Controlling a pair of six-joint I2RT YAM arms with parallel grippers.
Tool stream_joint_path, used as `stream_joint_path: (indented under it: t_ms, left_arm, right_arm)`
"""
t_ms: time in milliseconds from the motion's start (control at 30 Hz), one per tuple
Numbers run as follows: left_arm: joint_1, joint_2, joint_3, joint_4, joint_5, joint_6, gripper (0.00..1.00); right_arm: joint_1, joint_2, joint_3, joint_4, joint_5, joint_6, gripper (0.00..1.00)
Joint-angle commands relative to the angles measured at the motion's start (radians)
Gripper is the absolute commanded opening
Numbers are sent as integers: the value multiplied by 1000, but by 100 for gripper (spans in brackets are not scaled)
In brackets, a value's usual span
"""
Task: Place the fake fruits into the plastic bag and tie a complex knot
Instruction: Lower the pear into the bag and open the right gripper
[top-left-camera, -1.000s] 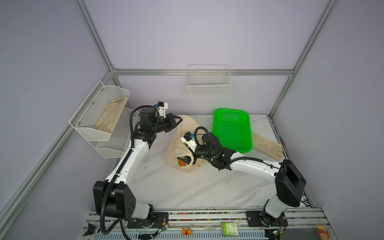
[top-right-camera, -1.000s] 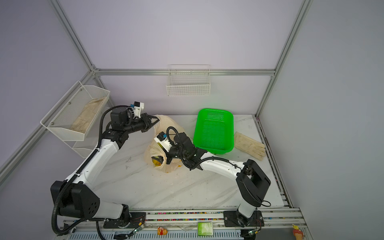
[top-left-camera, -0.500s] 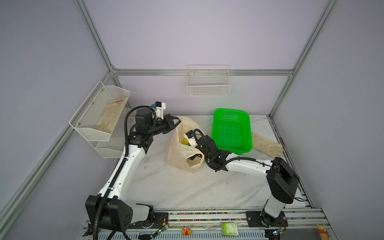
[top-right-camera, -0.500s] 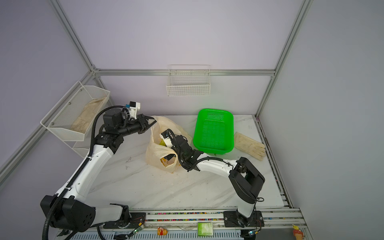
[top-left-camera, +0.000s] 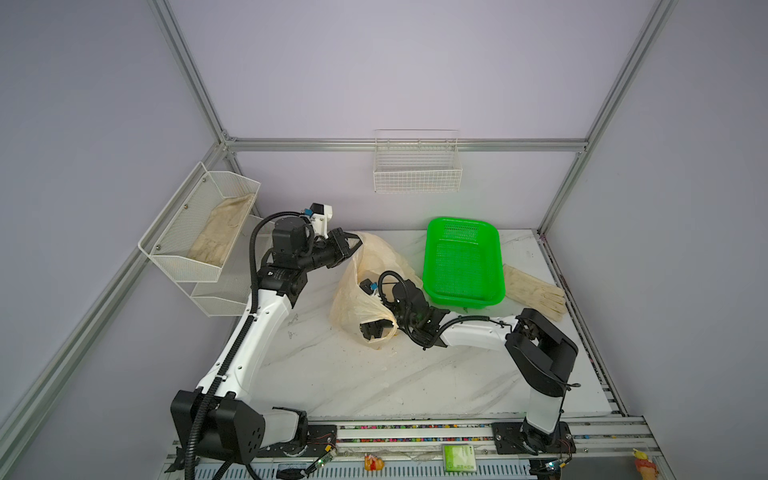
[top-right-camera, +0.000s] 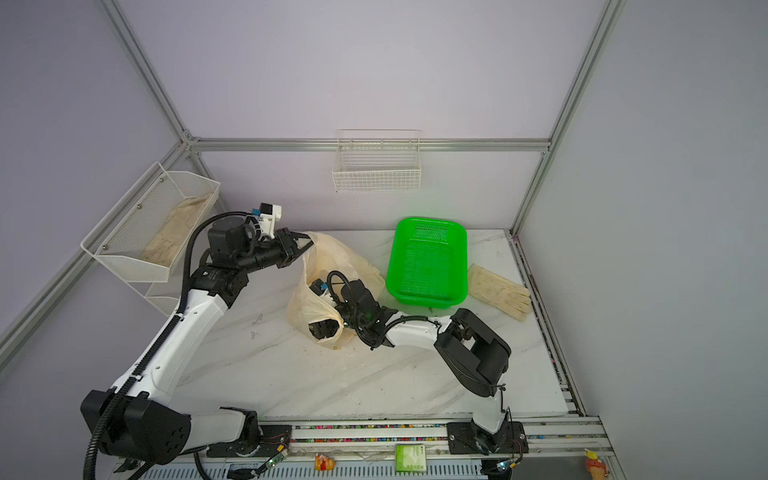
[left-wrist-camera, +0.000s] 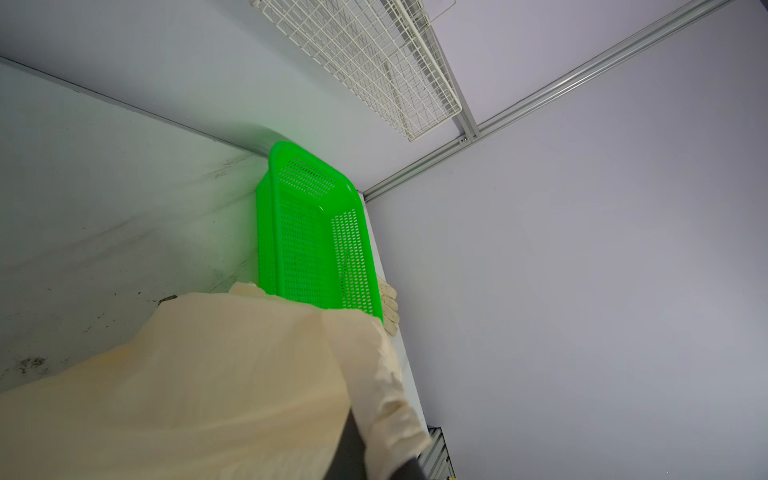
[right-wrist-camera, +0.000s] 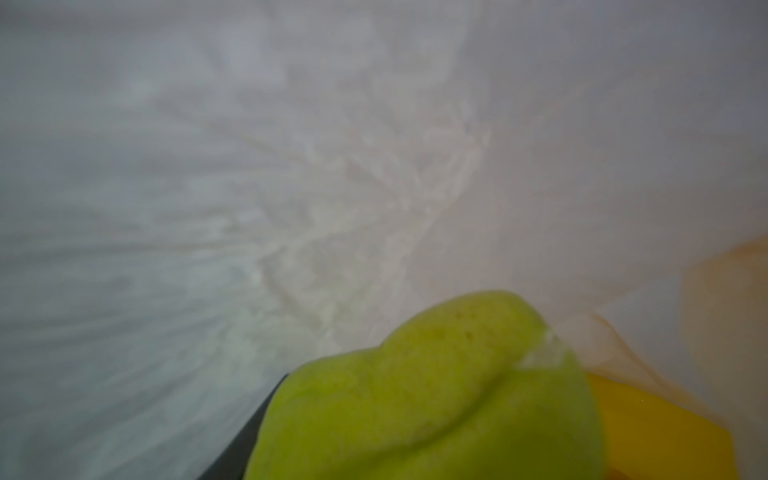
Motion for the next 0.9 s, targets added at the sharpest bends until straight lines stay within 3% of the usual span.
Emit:
stream_joint_path:
  t_ms: [0, 167, 233, 667, 733, 867]
  left_arm:
    - [-5, -44, -35, 21, -7, -5, 0]
    - [-6, -55, -39, 21, -9, -6, 0]
    - [-6, -56, -39, 22, -12, -5, 0]
    - [-4, -28, -35, 30, -35, 21, 0]
    - [-3, -20, -28, 32, -36, 24, 0]
    - [5, -1, -17, 32, -52, 38, 0]
  right_arm:
    - [2, 34, 18, 82, 107, 41, 46]
    - [2, 85, 81, -31, 334, 60, 47]
    - [2, 90, 88, -57, 359, 55, 52]
    - [-7, -66, 3, -124, 100, -5, 95]
    - [-12, -92, -7, -134, 80, -7, 96]
    - [-47, -168, -31, -189, 18, -20, 88]
